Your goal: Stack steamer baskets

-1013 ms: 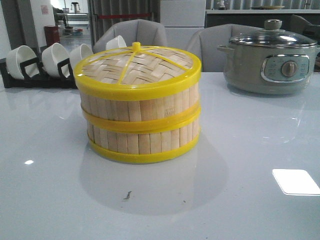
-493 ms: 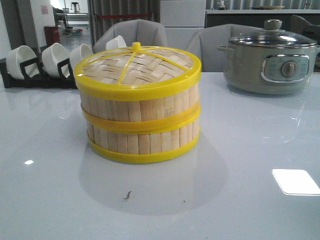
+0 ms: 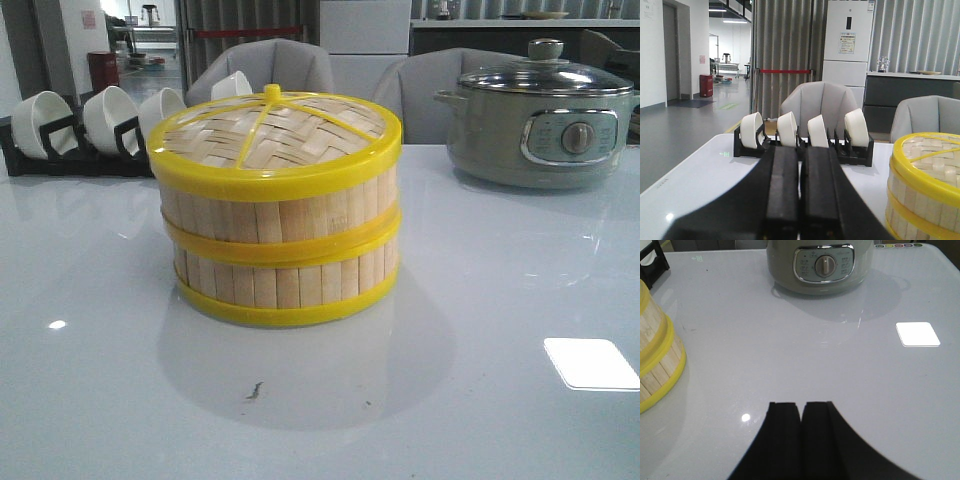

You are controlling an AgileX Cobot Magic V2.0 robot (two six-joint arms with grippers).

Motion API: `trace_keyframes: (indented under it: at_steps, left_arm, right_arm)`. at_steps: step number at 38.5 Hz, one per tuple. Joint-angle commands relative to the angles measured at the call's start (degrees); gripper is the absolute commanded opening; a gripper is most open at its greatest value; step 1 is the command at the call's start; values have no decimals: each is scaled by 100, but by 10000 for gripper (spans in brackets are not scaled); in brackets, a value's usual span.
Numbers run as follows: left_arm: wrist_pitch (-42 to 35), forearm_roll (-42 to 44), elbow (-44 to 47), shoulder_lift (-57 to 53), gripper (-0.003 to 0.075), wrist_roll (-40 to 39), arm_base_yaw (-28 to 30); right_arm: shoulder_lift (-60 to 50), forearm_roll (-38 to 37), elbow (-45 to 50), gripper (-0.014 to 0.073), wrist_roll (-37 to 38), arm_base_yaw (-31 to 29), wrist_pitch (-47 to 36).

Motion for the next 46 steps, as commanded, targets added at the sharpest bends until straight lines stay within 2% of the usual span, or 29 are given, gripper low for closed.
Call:
trace_keyframes:
  at_steps: [1,15,27,46]
  left_arm:
    - [-204,-56,1,-119,94,12,-2]
    - [98,92,1,-107,94,12,-2]
    - [905,226,1,-107,94,21,-2]
    - [1390,475,1,-107,94,21,-2]
  right_arm:
    - [-6,-86,-178,52,-30,-29,-464]
    - [1,-86,-178,52,-30,-29,-462]
    - [1,-86,-178,52,-30,-29,-462]
    - [1,-86,-178,52,-30,-29,-462]
